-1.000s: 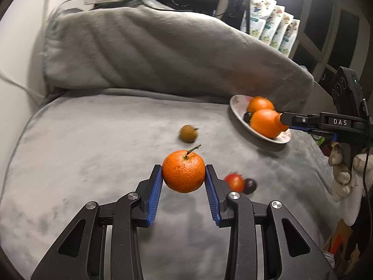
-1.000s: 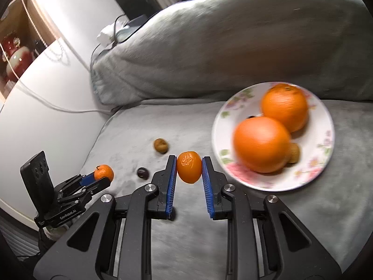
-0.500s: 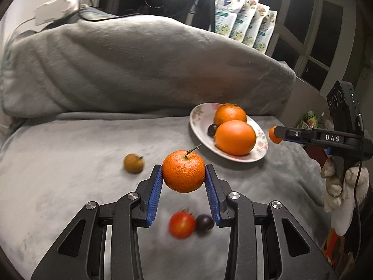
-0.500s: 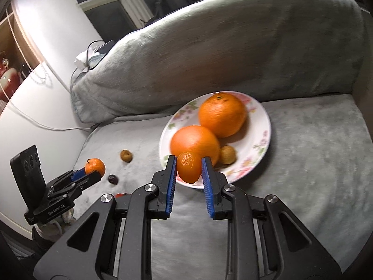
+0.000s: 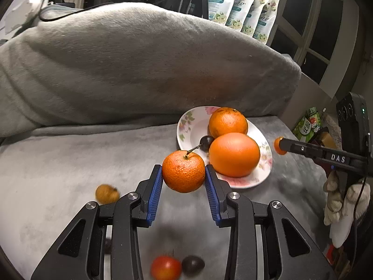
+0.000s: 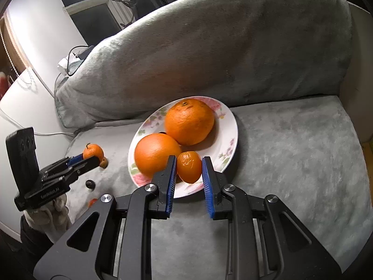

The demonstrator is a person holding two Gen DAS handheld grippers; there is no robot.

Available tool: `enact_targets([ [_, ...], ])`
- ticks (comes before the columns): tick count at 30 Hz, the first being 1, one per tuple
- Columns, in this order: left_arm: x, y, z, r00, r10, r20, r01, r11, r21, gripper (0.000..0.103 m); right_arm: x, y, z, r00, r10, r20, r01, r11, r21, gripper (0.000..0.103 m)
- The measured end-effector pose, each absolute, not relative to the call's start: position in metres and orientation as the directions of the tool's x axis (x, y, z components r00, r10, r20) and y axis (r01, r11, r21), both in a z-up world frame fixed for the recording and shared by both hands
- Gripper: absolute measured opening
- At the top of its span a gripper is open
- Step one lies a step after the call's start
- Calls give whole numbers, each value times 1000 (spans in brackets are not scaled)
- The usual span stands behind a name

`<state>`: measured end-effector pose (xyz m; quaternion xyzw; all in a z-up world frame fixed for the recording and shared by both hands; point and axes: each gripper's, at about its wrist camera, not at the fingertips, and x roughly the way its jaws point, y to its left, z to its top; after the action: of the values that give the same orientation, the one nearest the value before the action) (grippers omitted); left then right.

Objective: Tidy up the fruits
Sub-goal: 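Lift the tangerine and kumquat and carry both tools over the plate, then lower the tangerine and kumquat onto the plate and open both tools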

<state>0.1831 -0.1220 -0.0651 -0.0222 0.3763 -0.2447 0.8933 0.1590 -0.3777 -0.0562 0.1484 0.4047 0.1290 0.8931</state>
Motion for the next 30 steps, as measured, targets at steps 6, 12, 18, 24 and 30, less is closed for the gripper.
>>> enact_targets([
  [6, 202, -135, -68, 578, -452, -680, 429, 877, -218, 35, 166, -379, -60, 639, 341, -689, -107, 927, 359, 23],
  [12, 215, -143, -71, 562, -449, -695, 431, 876, -217, 35, 171, -376, -64, 634, 329, -700, -114, 935, 335, 23],
  [18, 226, -146, -71, 553, -446, -704, 422, 878, -225, 35, 174, -372, -65, 635, 316, -705, -128, 943, 307, 23],
  [24, 232, -145, -71, 547, -458, -701, 407, 877, -255, 35, 179, -369, -68, 630, 315, -710, -132, 944, 302, 23],
  [30, 232, -146, -70, 543, -474, -693, 414, 869, -271, 35, 180, -368, -69, 630, 327, -704, -146, 941, 307, 23],
])
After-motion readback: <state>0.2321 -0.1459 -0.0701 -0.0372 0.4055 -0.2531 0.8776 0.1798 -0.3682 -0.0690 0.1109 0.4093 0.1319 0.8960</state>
